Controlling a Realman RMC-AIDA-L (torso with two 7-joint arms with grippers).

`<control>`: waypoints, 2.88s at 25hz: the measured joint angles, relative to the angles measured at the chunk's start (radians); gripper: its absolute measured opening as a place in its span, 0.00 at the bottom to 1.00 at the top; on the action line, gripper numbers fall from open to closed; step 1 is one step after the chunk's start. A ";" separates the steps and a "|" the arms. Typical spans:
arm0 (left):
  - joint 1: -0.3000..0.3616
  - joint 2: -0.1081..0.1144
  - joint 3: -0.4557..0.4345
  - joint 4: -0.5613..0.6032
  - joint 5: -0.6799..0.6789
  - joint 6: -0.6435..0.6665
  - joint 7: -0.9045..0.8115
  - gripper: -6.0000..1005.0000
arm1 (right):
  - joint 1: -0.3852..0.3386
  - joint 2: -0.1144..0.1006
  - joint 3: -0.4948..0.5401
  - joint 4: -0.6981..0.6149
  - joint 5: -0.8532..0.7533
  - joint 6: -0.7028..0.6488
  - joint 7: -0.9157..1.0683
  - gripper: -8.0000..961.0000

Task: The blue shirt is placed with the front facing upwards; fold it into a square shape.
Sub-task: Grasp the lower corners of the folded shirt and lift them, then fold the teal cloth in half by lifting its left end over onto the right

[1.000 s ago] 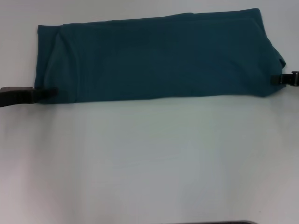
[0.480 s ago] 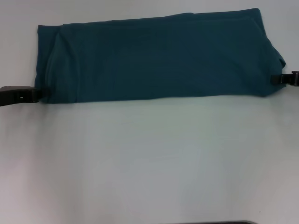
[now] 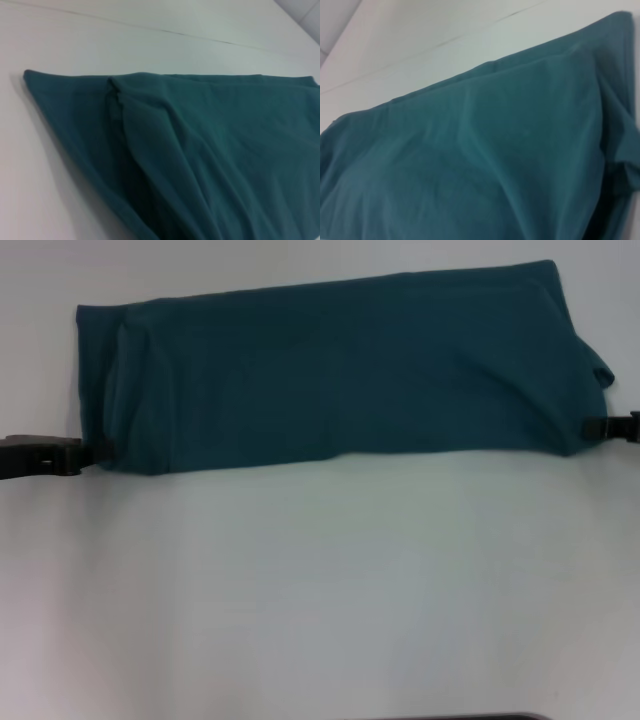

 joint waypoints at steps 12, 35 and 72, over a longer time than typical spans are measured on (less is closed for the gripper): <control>0.048 0.033 -0.012 -0.066 0.002 0.206 -0.055 0.02 | -0.120 0.000 0.041 0.078 0.001 0.141 -0.006 0.02; 0.134 0.051 -0.060 -0.079 0.063 0.389 -0.048 0.03 | -0.212 -0.004 0.129 0.084 -0.062 0.218 -0.021 0.02; 0.101 0.053 -0.173 -0.055 0.080 0.391 -0.040 0.19 | -0.187 -0.015 0.260 0.106 -0.043 0.288 -0.023 0.28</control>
